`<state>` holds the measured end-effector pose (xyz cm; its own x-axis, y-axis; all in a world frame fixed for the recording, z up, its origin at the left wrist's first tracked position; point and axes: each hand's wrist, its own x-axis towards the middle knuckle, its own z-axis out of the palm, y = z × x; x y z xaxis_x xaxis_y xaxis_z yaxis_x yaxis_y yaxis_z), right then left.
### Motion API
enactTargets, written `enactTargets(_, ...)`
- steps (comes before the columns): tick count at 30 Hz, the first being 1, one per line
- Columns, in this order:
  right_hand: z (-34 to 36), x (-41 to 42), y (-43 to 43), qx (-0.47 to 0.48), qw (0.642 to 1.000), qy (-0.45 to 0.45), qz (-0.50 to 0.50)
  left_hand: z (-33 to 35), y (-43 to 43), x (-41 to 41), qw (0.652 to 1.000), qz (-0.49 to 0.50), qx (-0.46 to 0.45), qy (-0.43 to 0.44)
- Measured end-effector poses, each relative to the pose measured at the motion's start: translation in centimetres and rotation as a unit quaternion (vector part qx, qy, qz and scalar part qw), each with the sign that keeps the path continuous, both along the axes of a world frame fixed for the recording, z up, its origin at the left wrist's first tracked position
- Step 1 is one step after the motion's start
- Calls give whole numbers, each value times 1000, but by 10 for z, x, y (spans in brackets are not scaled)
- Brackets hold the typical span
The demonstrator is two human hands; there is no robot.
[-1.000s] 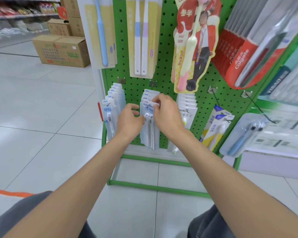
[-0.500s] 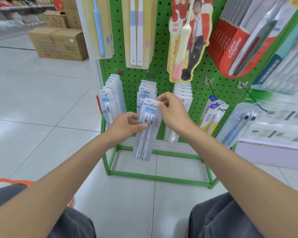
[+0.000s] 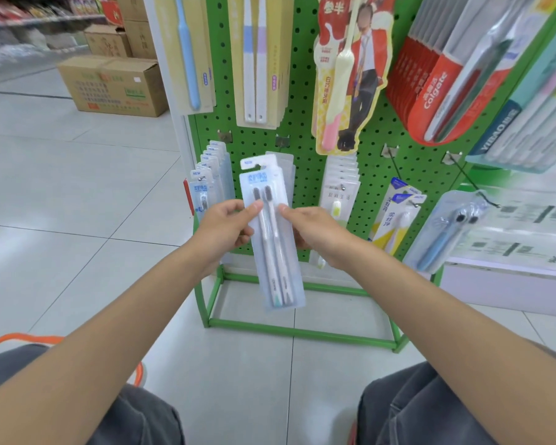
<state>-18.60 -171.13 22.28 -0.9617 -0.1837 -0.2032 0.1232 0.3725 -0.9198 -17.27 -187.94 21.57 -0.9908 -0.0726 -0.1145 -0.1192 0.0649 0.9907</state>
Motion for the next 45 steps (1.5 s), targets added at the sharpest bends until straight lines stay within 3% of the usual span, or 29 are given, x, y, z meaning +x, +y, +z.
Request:
enactTargets(6, -14, 13, -6, 42, 981, -80, 171, 10, -15, -6, 994, 101, 40, 18)
enactTargets(11, -20, 19, -6, 84, 964, -101, 231, 13, -22, -6, 992, 119, 37, 24)
enactTargets(15, -23, 25, -12, 79, 967, -63, 236, 13, -18, -3, 996, 89, -21, 23)
enactTargets(19, -25, 33, -19, 183, 948, 30, 261, 13, -11, 3, 991, 38, -127, 25)
enactTargets(22, -28, 37, -21, 200, 939, 46, 277, 11, -11, 3, 990, 41, -136, 4)
enactTargets(30, -41, 36, -19, 157, 957, -46, 240, 12, -6, 8, 996, 8, -93, 2)
enactTargets(39, -51, 20, -11, 191, 962, 4, 194, 3, -9, 10, 998, -41, -13, -49)
enactTargets(45, -24, 2, 0, 155, 979, 28, 129, 3, -5, 13, 993, -97, -25, -67)
